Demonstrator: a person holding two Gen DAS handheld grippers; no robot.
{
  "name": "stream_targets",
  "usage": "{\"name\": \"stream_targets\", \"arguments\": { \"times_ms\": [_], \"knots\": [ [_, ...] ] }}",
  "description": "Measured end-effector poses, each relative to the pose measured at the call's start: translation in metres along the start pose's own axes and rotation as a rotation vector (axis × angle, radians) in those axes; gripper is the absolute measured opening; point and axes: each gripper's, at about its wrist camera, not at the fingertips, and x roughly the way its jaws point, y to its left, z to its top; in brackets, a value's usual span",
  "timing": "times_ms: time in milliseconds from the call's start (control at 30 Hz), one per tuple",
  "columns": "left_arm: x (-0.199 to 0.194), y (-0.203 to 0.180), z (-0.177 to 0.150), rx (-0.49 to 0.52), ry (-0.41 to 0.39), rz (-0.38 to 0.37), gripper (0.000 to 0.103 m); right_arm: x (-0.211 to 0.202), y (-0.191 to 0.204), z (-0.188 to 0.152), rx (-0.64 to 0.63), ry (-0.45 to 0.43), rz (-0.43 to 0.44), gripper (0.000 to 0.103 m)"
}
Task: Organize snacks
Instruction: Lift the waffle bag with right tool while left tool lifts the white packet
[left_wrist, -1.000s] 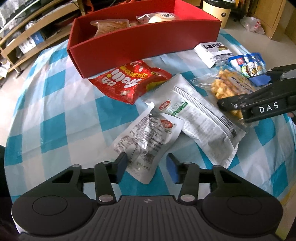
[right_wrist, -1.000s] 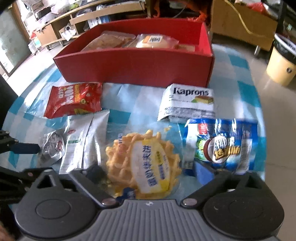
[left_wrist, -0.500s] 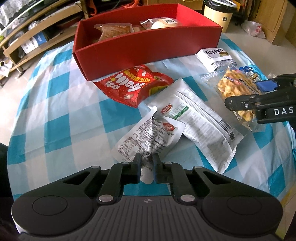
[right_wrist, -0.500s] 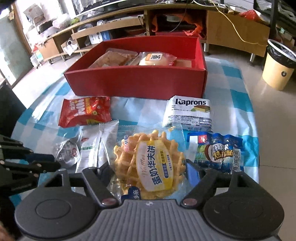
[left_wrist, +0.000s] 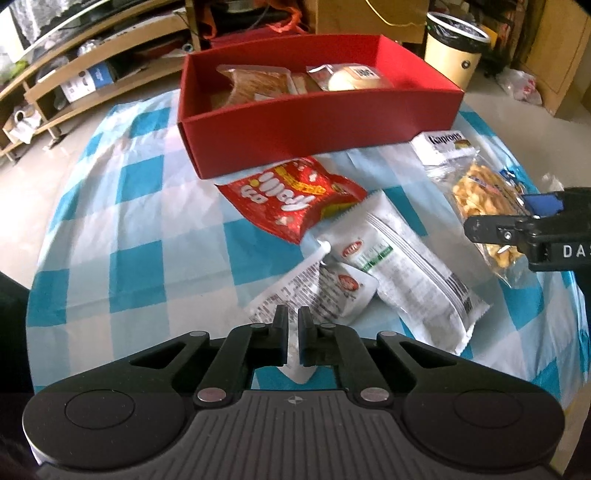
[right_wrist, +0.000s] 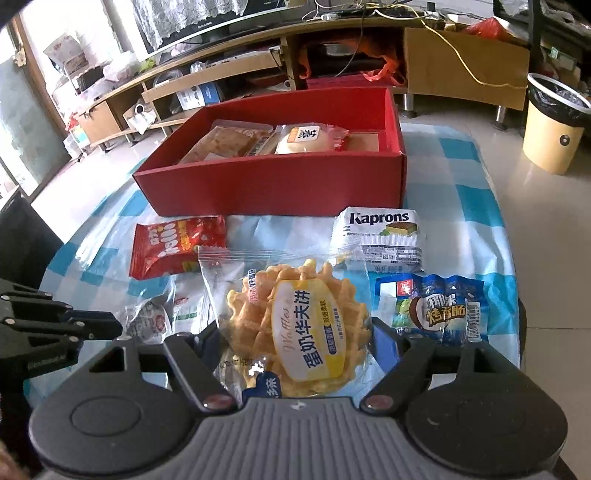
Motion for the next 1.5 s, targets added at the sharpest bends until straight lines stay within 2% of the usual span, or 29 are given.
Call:
{"name": "stream_targets", "arguments": {
  "times_ms": [467, 533, 567, 600, 667, 733, 800, 867, 900, 933, 1000, 1100, 1200, 1333, 1433, 1500],
  "knots": [
    [-0.011, 0.02, 0.016, -0.079, -0.05, -0.002, 0.009, -0.001, -0.001, 0.006, 0.021, -0.031, 0.01, 0.074],
    [-0.011, 0.016, 0.016, -0.028, -0.042, -0.071, 0.017, -0.001, -0.001, 0.006, 0.022, -0.032, 0.008, 0.074],
    [-0.011, 0.012, 0.016, 0.005, -0.038, -0.111, 0.027, 0.0, -0.002, 0.006, 0.023, -0.03, 0.008, 0.074],
    [-0.009, 0.008, 0.016, 0.038, -0.036, -0.143, 0.05, 0.0, -0.002, 0.005, 0.026, -0.027, 0.01, 0.074],
    [-0.005, -0.002, 0.015, 0.116, -0.043, -0.182, 0.079, 0.001, -0.003, 0.005, 0.032, -0.023, 0.014, 0.074],
    [0.002, -0.009, 0.014, 0.225, -0.048, -0.173, 0.079, 0.001, -0.005, 0.004, 0.039, -0.021, 0.021, 0.074],
    [0.016, -0.013, 0.014, 0.315, -0.015, -0.176, 0.079, 0.002, -0.008, 0.004, 0.044, -0.019, 0.026, 0.074],
    [0.035, -0.012, 0.015, 0.344, 0.041, -0.17, 0.074, 0.005, -0.01, 0.004, 0.052, -0.013, 0.029, 0.074],
    [0.042, -0.012, 0.012, 0.36, 0.05, -0.148, 0.082, 0.007, -0.012, 0.005, 0.058, -0.007, 0.03, 0.074],
    [0.042, -0.011, 0.009, 0.369, 0.038, -0.147, 0.08, 0.008, -0.012, 0.005, 0.06, -0.005, 0.031, 0.074],
    [0.039, -0.008, 0.008, 0.353, 0.048, -0.146, 0.067, 0.008, -0.014, 0.006, 0.064, -0.006, 0.035, 0.074],
    [0.031, -0.011, 0.002, 0.359, 0.027, -0.126, 0.056, 0.009, -0.016, 0.007, 0.079, -0.01, 0.049, 0.074],
    [0.023, -0.015, 0.002, 0.315, 0.015, -0.109, 0.046, 0.01, -0.012, 0.008, 0.071, -0.013, 0.061, 0.074],
    [0.015, -0.012, 0.01, 0.242, 0.017, -0.127, 0.044, 0.008, -0.009, 0.009, 0.065, -0.03, 0.062, 0.074],
    [0.008, -0.007, 0.012, 0.216, -0.01, -0.091, 0.042, 0.006, -0.01, 0.008, 0.072, -0.039, 0.062, 0.074],
    [0.004, 0.002, 0.014, 0.176, -0.021, -0.106, 0.042, 0.004, -0.01, 0.009, 0.075, -0.048, 0.065, 0.074]
  ]
}}
